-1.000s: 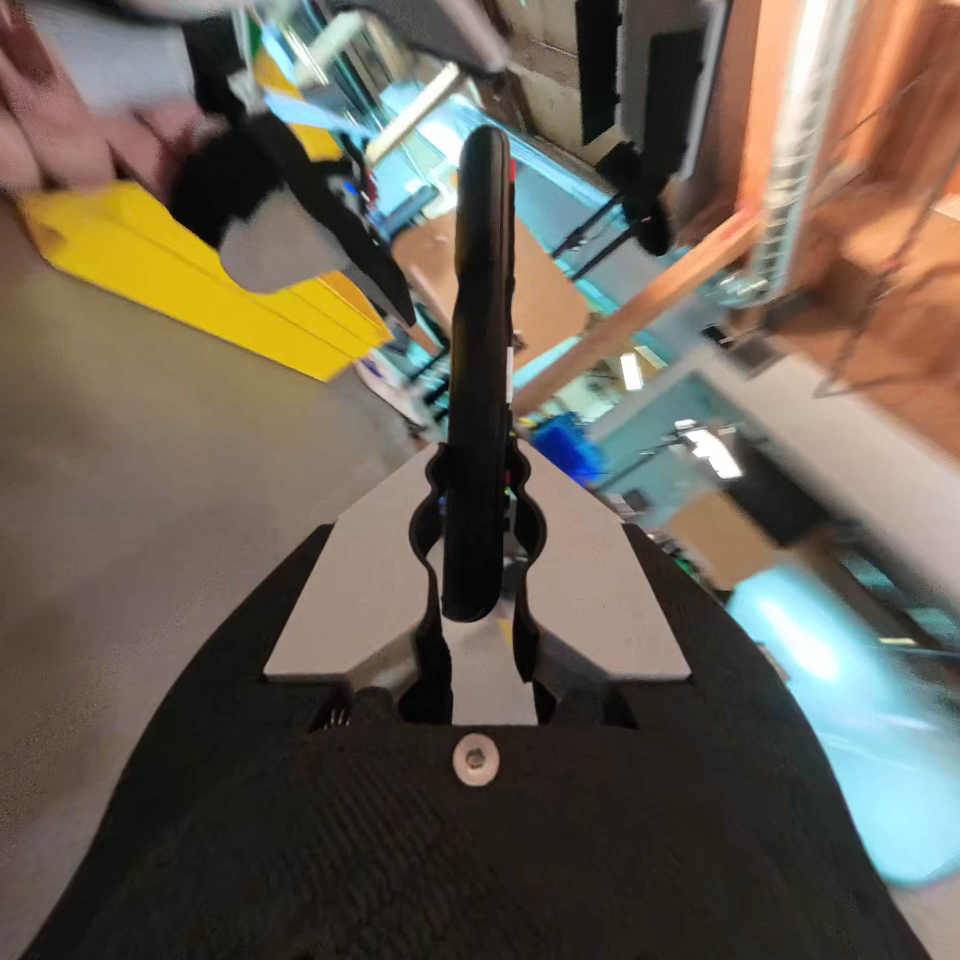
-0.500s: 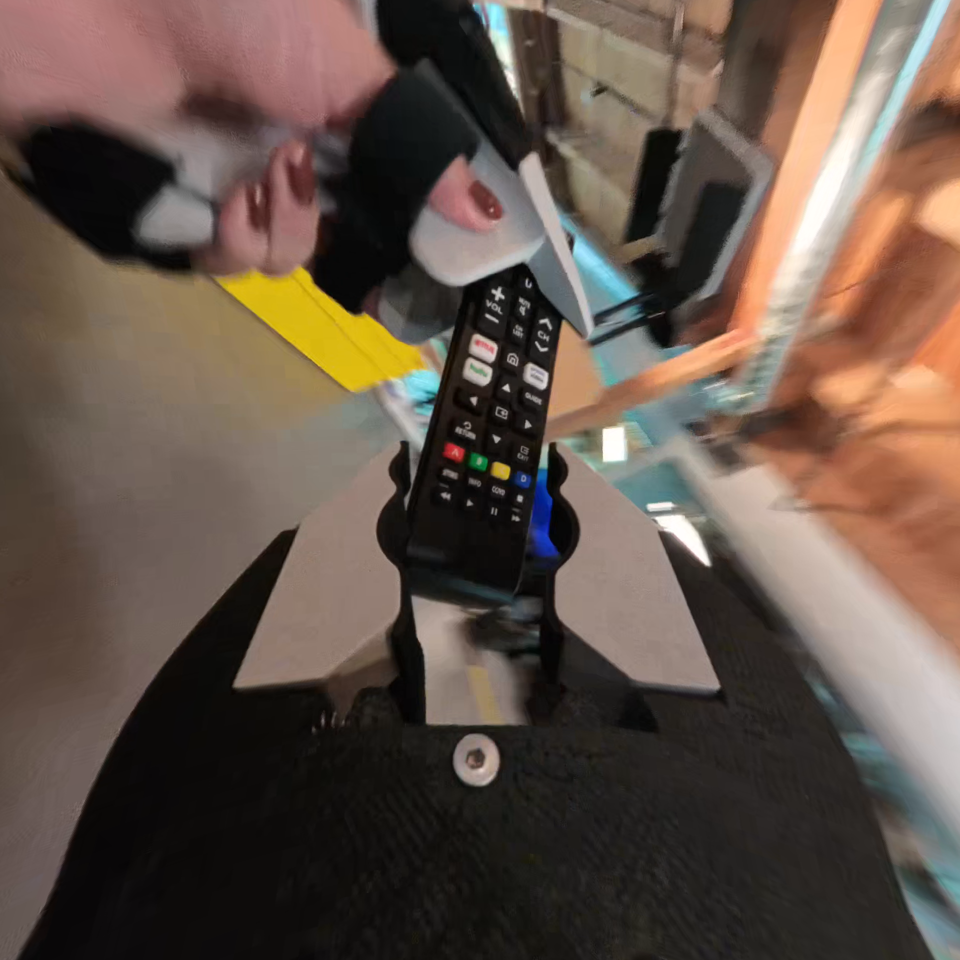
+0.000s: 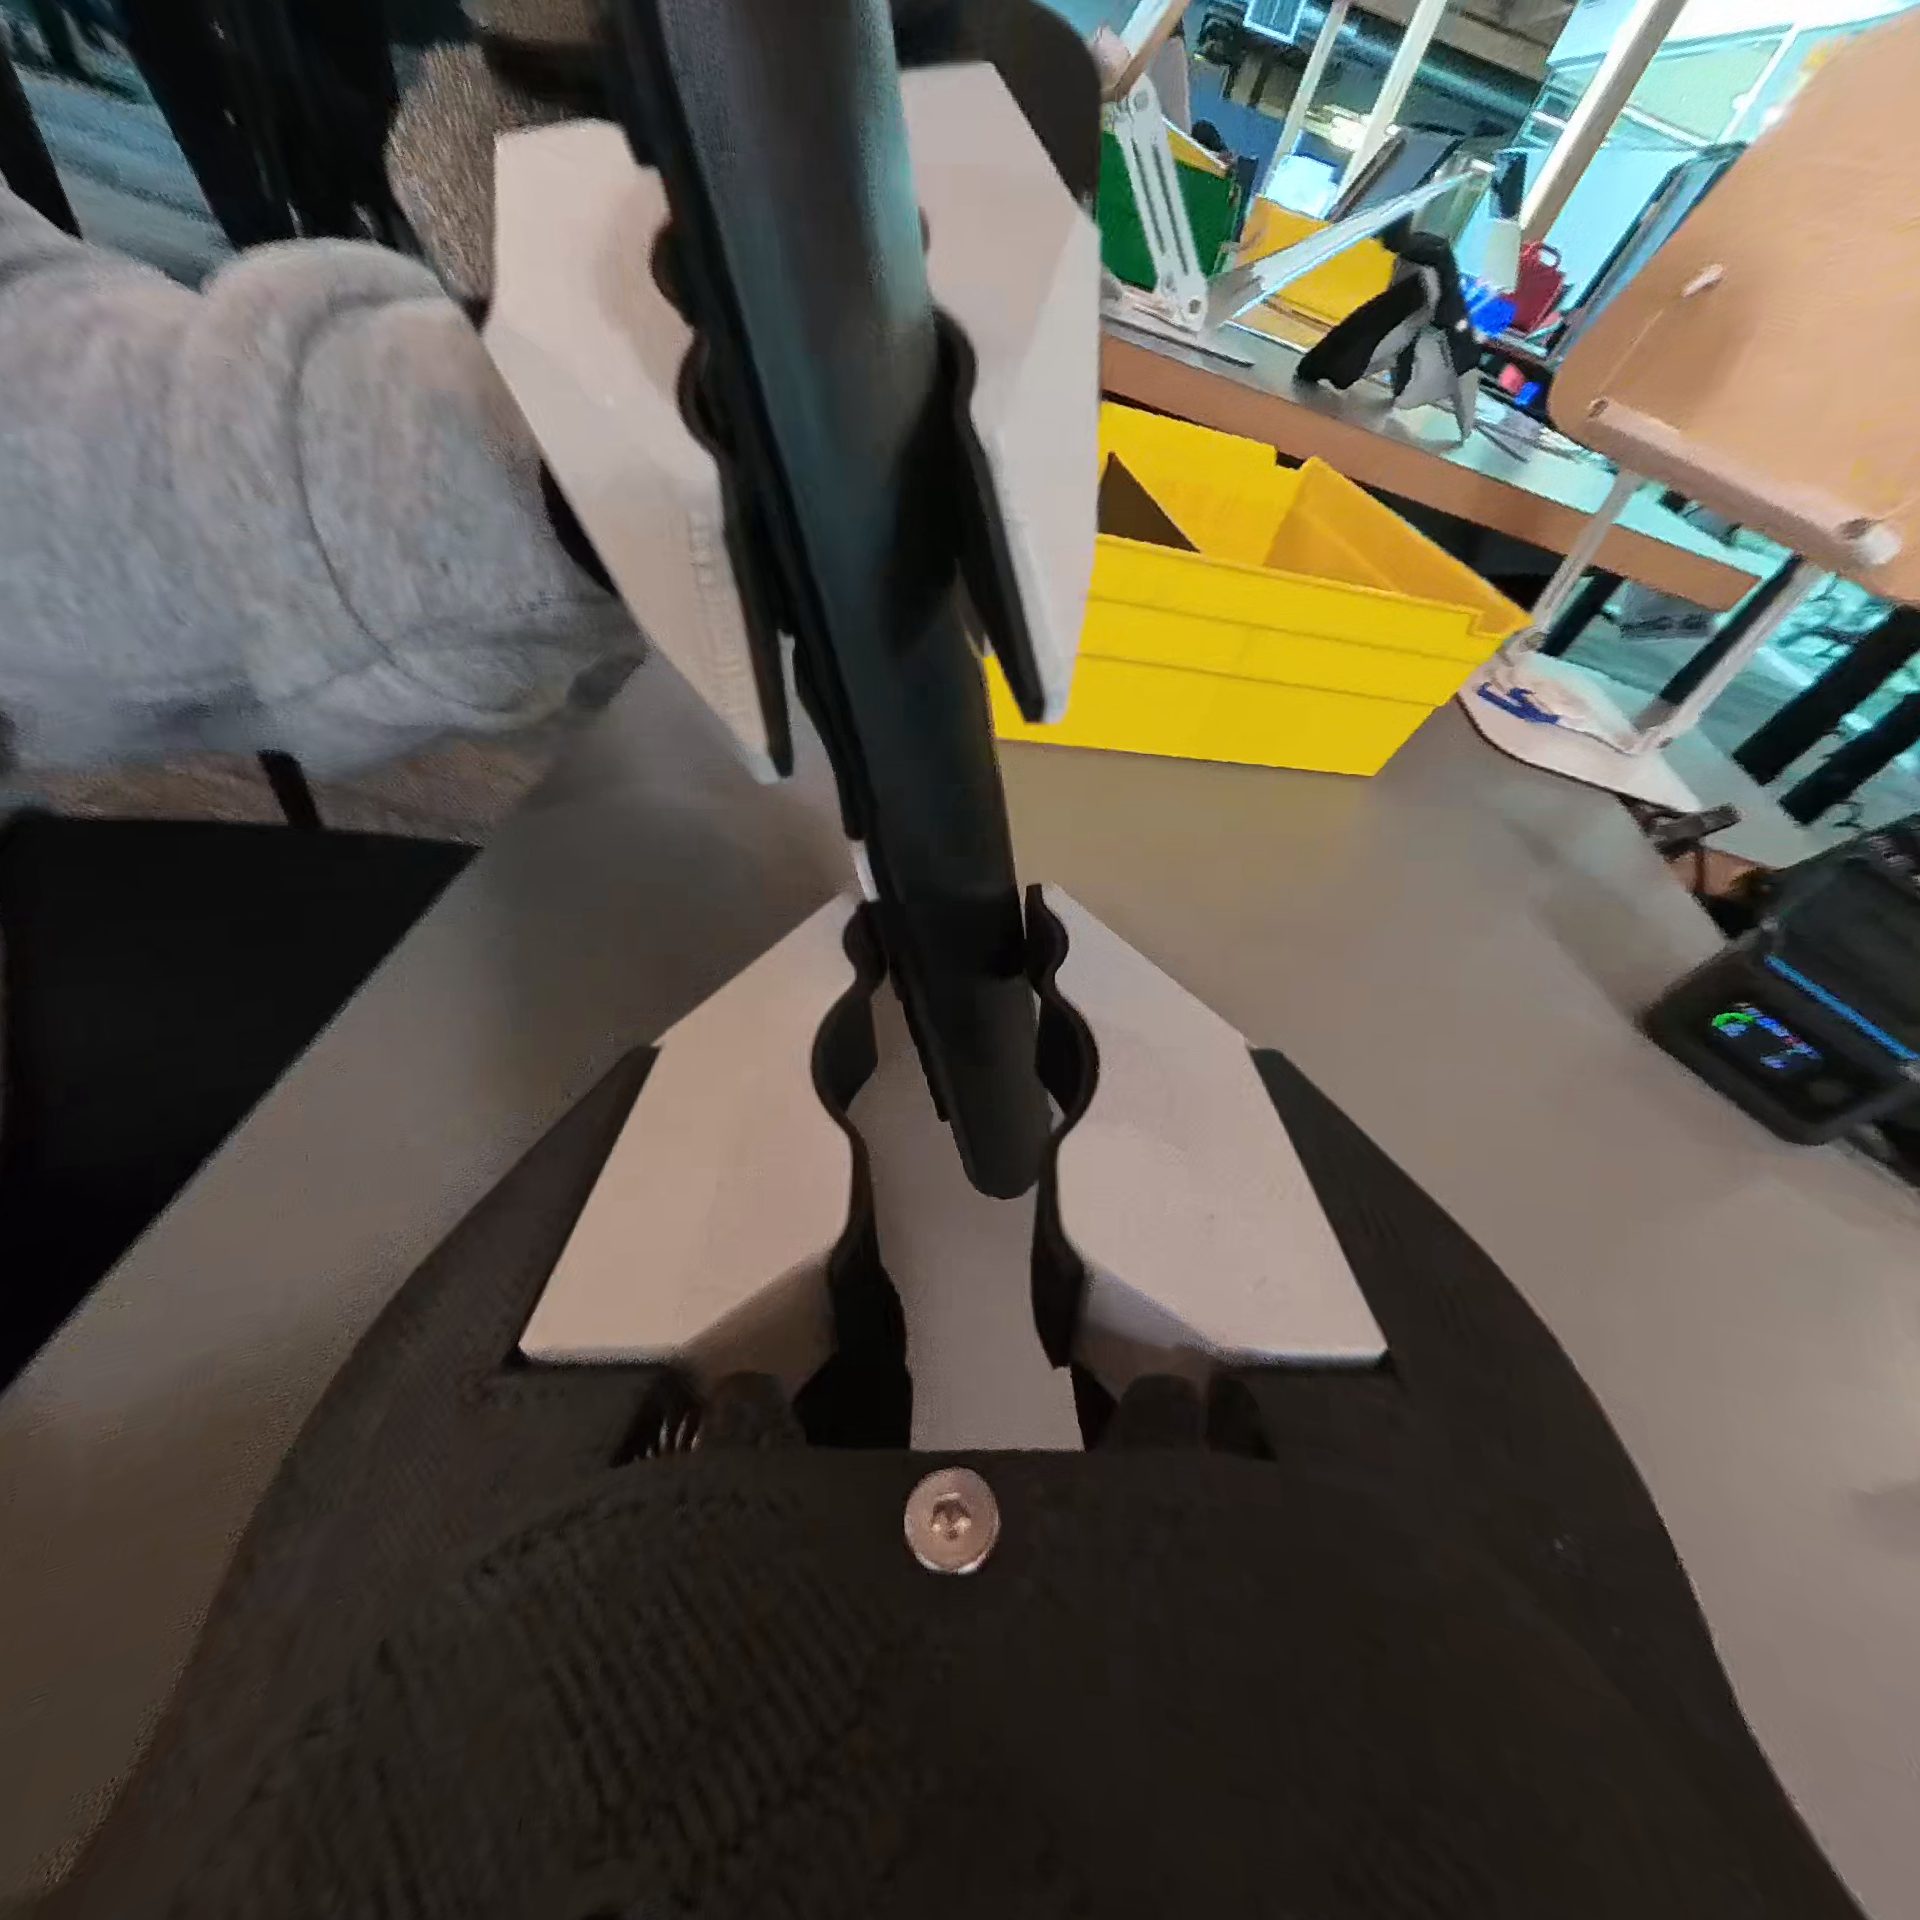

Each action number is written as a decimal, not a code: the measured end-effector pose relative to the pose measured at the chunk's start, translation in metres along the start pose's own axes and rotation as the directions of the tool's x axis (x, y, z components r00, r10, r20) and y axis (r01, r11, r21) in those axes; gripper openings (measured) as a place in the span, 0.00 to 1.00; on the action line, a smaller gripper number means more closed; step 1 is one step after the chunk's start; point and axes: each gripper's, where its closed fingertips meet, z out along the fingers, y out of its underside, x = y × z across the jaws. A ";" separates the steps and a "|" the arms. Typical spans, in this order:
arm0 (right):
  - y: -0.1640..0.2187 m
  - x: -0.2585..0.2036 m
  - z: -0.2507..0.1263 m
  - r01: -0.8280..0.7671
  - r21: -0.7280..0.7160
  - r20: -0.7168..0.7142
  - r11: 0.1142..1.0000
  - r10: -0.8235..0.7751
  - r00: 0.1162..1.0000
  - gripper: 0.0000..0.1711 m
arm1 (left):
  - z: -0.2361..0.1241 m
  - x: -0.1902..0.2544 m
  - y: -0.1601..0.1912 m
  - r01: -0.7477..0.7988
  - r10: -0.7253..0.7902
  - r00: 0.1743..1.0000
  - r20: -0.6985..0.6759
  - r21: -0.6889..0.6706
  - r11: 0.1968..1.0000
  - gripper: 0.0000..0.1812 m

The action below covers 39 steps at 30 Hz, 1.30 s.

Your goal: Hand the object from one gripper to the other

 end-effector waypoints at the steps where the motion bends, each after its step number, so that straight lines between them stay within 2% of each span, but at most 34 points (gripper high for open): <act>1: 0.001 0.006 -0.001 0.045 -0.013 -0.045 0.999 -0.046 0.998 0.14 | -0.001 -0.001 -0.001 0.047 -0.047 0.999 0.005 0.003 0.999 0.15; 2: 0.004 0.014 -0.003 0.116 -0.037 -0.108 0.993 -0.120 0.987 0.14 | -0.005 -0.002 -0.002 0.118 -0.118 0.993 -0.002 0.007 0.993 0.25; 3: 0.007 0.023 -0.007 0.208 -0.078 -0.179 0.975 -0.219 0.959 0.14 | -0.009 -0.009 -0.001 0.217 -0.217 0.976 0.015 0.014 0.976 0.41; 4: 0.009 0.034 -0.011 0.315 -0.136 -0.260 0.939 -0.340 0.904 0.14 | -0.014 -0.015 0.000 0.325 -0.326 0.945 0.015 0.032 0.945 0.55; 5: 0.009 0.045 -0.016 0.419 -0.211 -0.332 0.883 -0.468 0.819 0.14 | -0.020 -0.019 -0.002 0.432 -0.432 0.902 -0.023 0.071 0.899 0.66; 6: 0.008 0.053 -0.020 0.507 -0.291 -0.374 0.811 -0.584 0.721 0.14 | -0.028 -0.027 -0.004 0.546 -0.542 0.838 -0.063 0.131 0.828 0.71; 8: -0.001 0.062 -0.026 0.648 -0.433 -0.423 0.627 -0.776 0.468 0.14 | -0.039 -0.043 0.003 0.767 -0.749 0.641 -0.165 0.179 0.617 0.75; 10: -0.012 0.063 -0.029 0.718 -0.555 -0.410 0.420 -0.889 0.204 0.14 | -0.039 -0.045 0.024 0.910 -0.884 0.414 -0.217 0.106 0.401 0.68; 11: -0.015 0.062 -0.028 0.722 -0.595 -0.388 0.353 -0.913 0.127 0.14 | -0.036 -0.043 0.033 0.943 -0.916 0.332 -0.227 0.067 0.325 0.62; 12: -0.017 0.061 -0.027 0.720 -0.619 -0.378 0.314 -0.923 0.077 0.14 | -0.034 -0.035 0.036 0.958 -0.924 0.281 -0.259 0.017 0.286 0.58; 14: -0.024 0.058 -0.026 0.721 -0.638 -0.375 0.269 -0.927 0.014 0.14 | -0.028 -0.018 0.036 0.963 -0.923 0.223 -0.314 -0.074 0.258 0.48; 16: -0.030 0.055 -0.026 0.727 -0.641 -0.380 0.247 -0.925 -0.020 0.14 | -0.022 0.001 0.037 0.949 -0.911 0.178 -0.373 -0.181 0.259 0.35; 17: -0.033 0.053 -0.025 0.729 -0.643 -0.380 0.237 -0.924 -0.034 0.14 | -0.021 0.008 0.037 0.939 -0.901 0.154 -0.405 -0.224 0.261 0.24; 18: -0.035 0.051 -0.025 0.730 -0.643 -0.381 0.229 -0.924 -0.045 0.14 | -0.019 0.012 0.039 0.933 -0.896 0.137 -0.423 -0.249 0.261 0.13; 19: -0.037 0.050 -0.025 0.733 -0.640 -0.388 0.230 -0.920 -0.050 0.14 | -0.018 0.015 0.039 0.926 -0.887 0.144 -0.438 -0.257 0.278 0.12; 21: -0.042 0.048 -0.026 0.740 -0.599 -0.455 0.306 -0.890 -0.001 0.19 | -0.015 0.019 0.046 0.896 -0.871 0.257 -0.419 -0.235 0.377 0.11; 22: -0.045 0.049 -0.028 0.743 -0.556 -0.502 0.374 -0.863 0.058 0.30 | -0.014 0.018 0.051 0.879 -0.865 0.322 -0.384 -0.217 0.424 0.11; 23: -0.047 0.051 -0.031 0.736 -0.510 -0.544 0.445 -0.830 0.124 0.41 | -0.013 0.014 0.053 0.865 -0.852 0.383 -0.357 -0.185 0.467 0.11; 25: -0.045 0.060 -0.040 0.683 -0.411 -0.618 0.604 -0.735 0.277 0.47 | -0.014 -0.002 0.054 0.815 -0.802 0.536 -0.262 -0.088 0.573 0.11; 28: -0.042 0.075 -0.051 0.513 -0.167 -0.693 0.842 -0.470 0.546 0.48 | -0.023 -0.041 0.065 0.611 -0.610 0.790 0.069 0.005 0.792 0.11; 30: -0.039 0.080 -0.052 0.282 0.078 -0.633 0.956 -0.171 0.755 0.45 | -0.034 -0.065 0.067 0.378 -0.352 0.884 0.307 -0.028 0.925 0.11; 31: -0.038 0.079 -0.050 0.121 0.207 -0.541 0.971 0.011 0.841 0.44 | -0.042 -0.076 0.067 0.264 -0.203 0.883 0.423 -0.090 0.960 0.11; 32: -0.039 0.075 -0.047 -0.071 0.321 -0.390 0.944 0.201 0.899 0.42 | -0.049 -0.086 0.067 0.147 -0.033 0.856 0.517 -0.181 0.972 0.11; 33: -0.042 0.073 -0.047 -0.270 0.410 -0.223 0.871 0.382 0.897 0.42 | -0.056 -0.093 0.066 0.028 0.153 0.802 0.577 -0.291 0.956 0.11; 35: -0.047 0.074 -0.049 -0.565 0.496 0.063 0.659 0.622 0.781 0.44 | -0.066 -0.103 0.063 -0.133 0.473 0.646 0.599 -0.522 0.842 0.11; 37: -0.034 0.080 -0.043 -0.719 0.473 0.168 0.508 0.749 0.640 0.45 | -0.067 -0.107 0.062 -0.222 0.695 0.492 0.525 -0.696 0.683 0.11; 39: -0.032 0.074 -0.035 -0.843 0.406 0.338 0.352 0.800 0.497 0.45 | -0.063 -0.105 0.058 -0.310 0.852 0.330 0.406 -0.806 0.504 0.11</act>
